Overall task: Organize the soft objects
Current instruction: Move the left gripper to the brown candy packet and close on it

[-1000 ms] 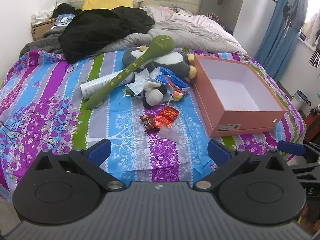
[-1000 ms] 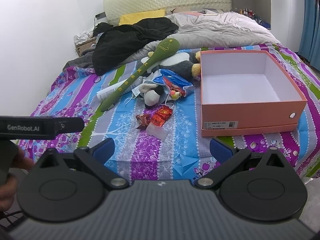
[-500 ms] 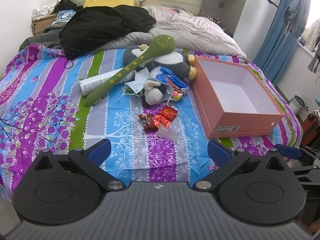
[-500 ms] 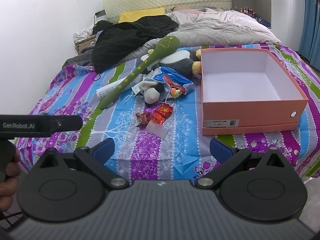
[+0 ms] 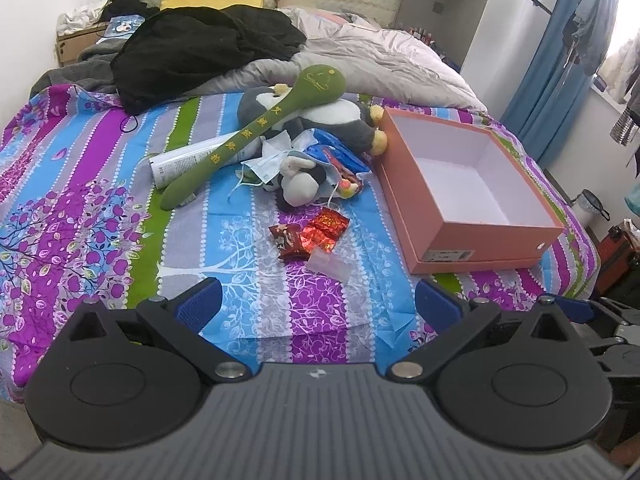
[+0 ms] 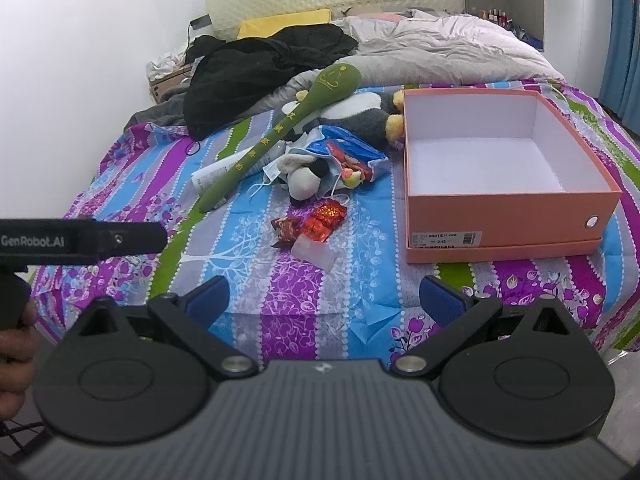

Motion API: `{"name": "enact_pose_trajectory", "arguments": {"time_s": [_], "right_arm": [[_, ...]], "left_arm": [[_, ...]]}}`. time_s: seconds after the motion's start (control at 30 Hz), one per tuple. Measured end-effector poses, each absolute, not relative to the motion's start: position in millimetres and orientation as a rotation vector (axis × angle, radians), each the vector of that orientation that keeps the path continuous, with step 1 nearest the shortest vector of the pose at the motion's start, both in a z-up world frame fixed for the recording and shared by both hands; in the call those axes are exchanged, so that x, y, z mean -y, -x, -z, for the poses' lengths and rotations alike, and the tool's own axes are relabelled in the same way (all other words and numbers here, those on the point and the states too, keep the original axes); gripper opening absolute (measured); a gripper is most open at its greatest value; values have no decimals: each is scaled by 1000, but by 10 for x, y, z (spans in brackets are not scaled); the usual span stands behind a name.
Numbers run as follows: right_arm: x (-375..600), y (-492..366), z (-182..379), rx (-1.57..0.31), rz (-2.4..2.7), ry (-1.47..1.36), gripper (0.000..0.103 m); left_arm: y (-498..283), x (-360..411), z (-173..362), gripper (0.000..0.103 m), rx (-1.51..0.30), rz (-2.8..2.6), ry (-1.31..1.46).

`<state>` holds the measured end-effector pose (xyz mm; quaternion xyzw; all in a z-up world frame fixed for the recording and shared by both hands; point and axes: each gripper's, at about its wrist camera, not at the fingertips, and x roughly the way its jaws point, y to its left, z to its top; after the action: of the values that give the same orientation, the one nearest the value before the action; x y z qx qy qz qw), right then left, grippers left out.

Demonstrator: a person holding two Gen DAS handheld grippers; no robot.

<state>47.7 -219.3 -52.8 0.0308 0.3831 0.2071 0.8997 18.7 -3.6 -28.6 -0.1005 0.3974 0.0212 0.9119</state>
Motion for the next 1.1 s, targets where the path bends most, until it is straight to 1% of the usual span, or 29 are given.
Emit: {"name": "enact_pose_trajectory", "arguments": {"time_s": [0.6, 0.7, 0.8, 0.83, 1.03, 1.1], "right_arm": [[2093, -699, 808, -853, -438, -76, 102], [2032, -736, 863, -855, -417, -44, 97], [1975, -801, 928, -872, -420, -23, 81], [1953, -829, 956, -881, -419, -15, 74], [1811, -953, 1104, -913, -443, 1, 71], [1768, -1003, 1155, -924, -462, -7, 72]], "left_arm": [[-534, -115, 538, 103, -888, -36, 233], [-624, -153, 616, 103, -897, -23, 242], [-721, -196, 699, 103, -906, -20, 258], [-760, -216, 729, 103, -912, -20, 263], [-993, -344, 901, 103, -942, -27, 282], [-1070, -392, 967, 103, -954, -33, 287]]}}
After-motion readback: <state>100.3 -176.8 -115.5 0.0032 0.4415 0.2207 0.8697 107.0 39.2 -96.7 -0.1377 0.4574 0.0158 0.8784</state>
